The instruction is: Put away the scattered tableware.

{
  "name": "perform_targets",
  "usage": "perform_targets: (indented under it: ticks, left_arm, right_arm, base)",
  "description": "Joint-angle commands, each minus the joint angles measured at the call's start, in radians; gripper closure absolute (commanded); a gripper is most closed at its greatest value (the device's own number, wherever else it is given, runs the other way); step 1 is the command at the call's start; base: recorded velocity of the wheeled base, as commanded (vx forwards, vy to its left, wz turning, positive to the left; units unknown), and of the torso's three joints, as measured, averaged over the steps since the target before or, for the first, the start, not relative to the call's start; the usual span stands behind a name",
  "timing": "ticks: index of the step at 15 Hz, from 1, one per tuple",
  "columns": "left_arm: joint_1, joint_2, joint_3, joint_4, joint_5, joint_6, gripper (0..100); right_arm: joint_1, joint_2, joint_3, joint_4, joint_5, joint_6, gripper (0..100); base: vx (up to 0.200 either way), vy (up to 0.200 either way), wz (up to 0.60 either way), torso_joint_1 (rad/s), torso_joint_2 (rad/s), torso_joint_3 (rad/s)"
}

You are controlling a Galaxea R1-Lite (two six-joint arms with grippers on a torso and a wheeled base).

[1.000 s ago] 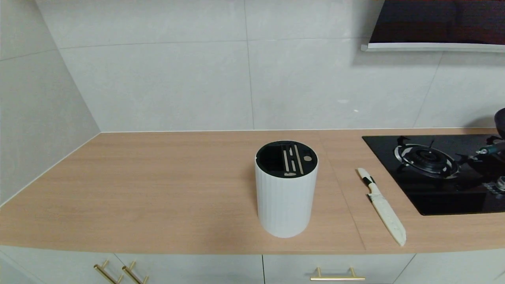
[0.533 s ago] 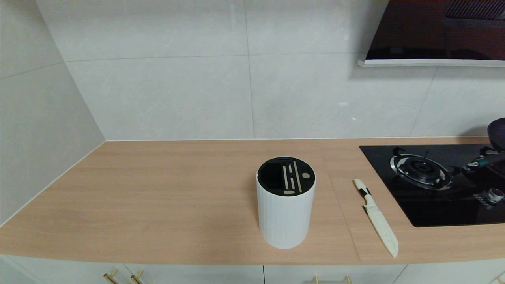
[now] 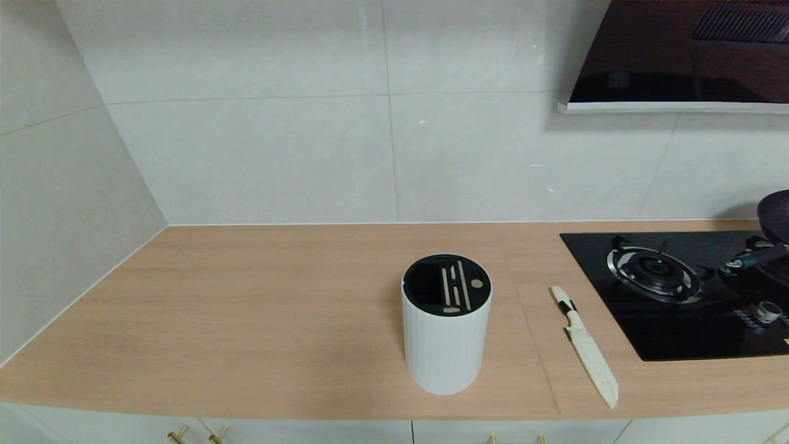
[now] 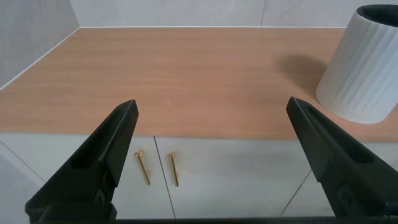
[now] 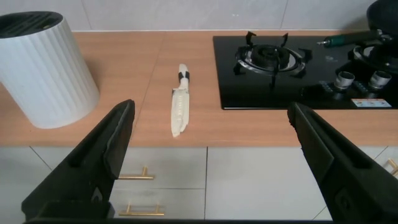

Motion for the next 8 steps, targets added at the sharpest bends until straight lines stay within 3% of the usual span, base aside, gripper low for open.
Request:
perform_targets:
  ticks: [1,4,5,8]
  left_arm:
    - [0.000,0.000,0.000,0.000,0.000,0.000,0]
    - [0.000,0.000,0.000,0.000,0.000,0.000,0]
    - [0.000,0.000,0.000,0.000,0.000,0.000,0]
    - [0.000,0.000,0.000,0.000,0.000,0.000,0]
  right_arm:
    - [0.000,0.001,0.000,0.001,0.000,0.000,0]
    - [0.000,0.001,-0.006,-0.004,-0.003,-0.003,0]
    - [0.011,0.056,-0.158,-0.004,-0.002,0.043,0]
    - [0.017,0.300,-0.296,0.001,0.010,0.051,0]
  base:
    - [0.000,0.000,0.00,0.000,0.00,0.000]
    - [0.000,0.000,0.00,0.000,0.00,0.000]
    - [0.000,0.000,0.00,0.000,0.00,0.000]
    - [0.000,0.000,0.00,0.000,0.00,0.000]
